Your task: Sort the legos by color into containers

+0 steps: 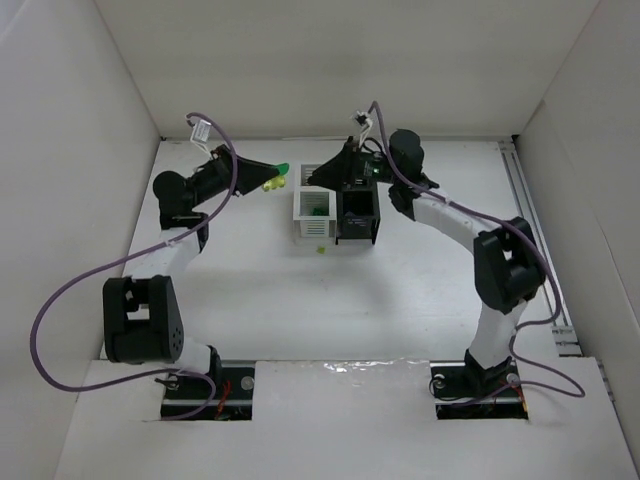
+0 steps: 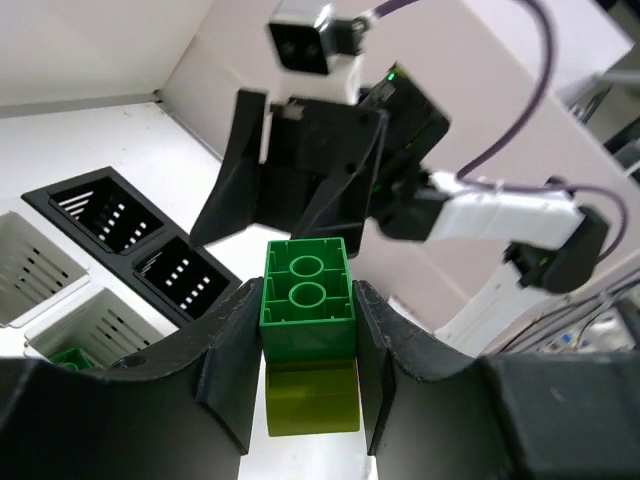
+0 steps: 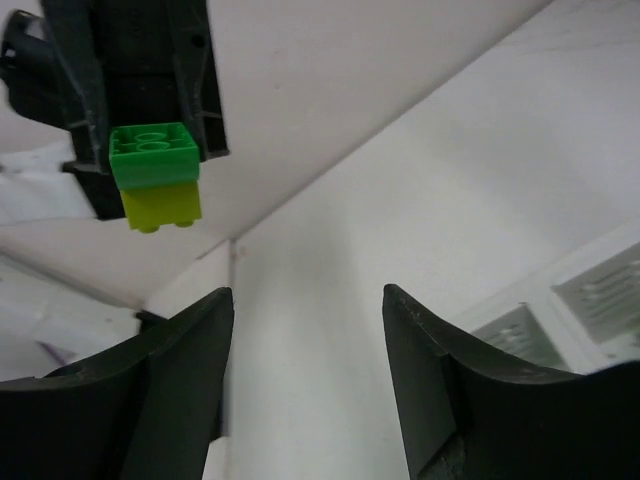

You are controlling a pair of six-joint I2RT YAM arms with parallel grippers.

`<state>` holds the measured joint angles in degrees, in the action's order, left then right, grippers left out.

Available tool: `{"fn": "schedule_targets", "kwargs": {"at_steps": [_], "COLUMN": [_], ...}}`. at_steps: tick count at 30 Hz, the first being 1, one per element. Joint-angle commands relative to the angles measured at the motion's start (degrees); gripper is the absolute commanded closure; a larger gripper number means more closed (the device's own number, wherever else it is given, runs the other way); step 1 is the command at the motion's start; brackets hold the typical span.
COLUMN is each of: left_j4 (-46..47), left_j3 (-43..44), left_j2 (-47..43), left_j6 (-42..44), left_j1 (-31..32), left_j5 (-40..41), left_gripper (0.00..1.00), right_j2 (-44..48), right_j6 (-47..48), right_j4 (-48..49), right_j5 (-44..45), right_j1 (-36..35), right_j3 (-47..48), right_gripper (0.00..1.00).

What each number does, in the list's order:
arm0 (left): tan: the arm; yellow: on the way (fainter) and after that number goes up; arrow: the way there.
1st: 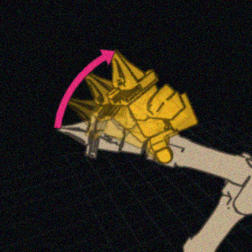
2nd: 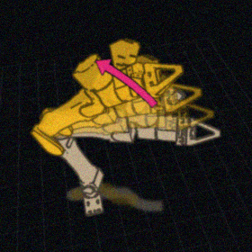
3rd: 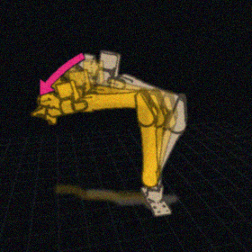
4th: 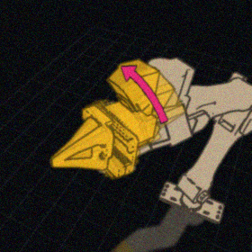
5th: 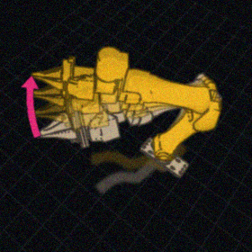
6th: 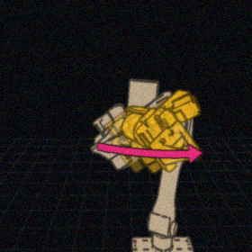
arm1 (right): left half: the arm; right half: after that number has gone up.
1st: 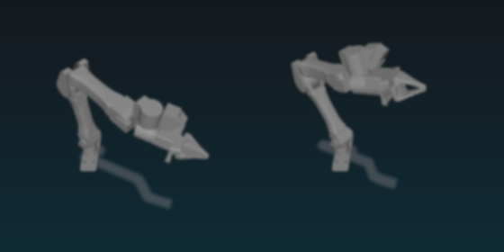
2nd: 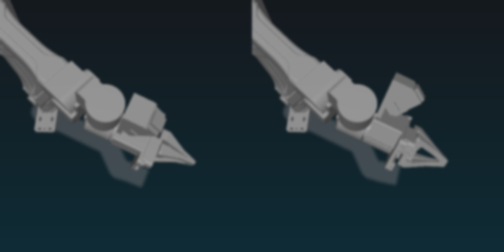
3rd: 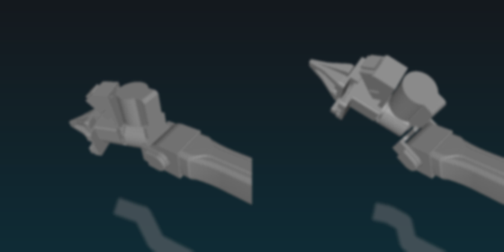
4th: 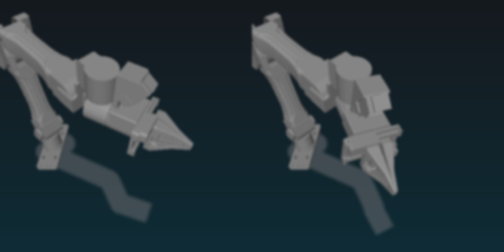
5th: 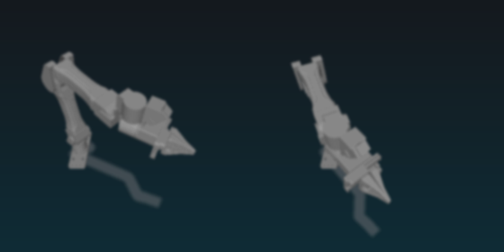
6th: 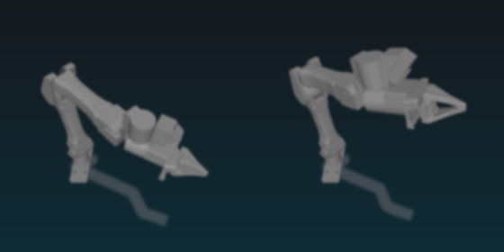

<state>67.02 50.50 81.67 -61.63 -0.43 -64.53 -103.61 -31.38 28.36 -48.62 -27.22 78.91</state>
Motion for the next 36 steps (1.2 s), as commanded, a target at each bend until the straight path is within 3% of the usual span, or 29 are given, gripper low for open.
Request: {"fn": "schedule_targets", "kwargs": {"at_steps": [1,12,28,36], "left_j4": [27.19,28.25,27.81,27.81], "left_j3": [1.87,5.4,6.01,2.95], "left_j2": [2.0,7.01,5.43,3.59], "left_j6": [-10.44,-12.2,-11.68,-10.44], "left_j1": [-0.28,-0.28,-0.28,2.1], "left_j5": [3.62,7.05,7.05,6.44], "left_gripper": [1.0,1.0,1.0,1.0], "right_j2": [-3.33,-8.18,-13.72,-15.57], "right_j6": [-21.42,-27.68,-29.09,-30.58], "right_j4": [16.81,25.42,22.89,21.47], "right_j5": [-9.99,-16.33,-17.91,-14.66], "right_j1": [-1.51,-5.21,-5.74,-5.74], "right_j3": [5.36,12.57,14.68,18.9], "right_gripper": [0.34,0.35,0.34,0.34]}}
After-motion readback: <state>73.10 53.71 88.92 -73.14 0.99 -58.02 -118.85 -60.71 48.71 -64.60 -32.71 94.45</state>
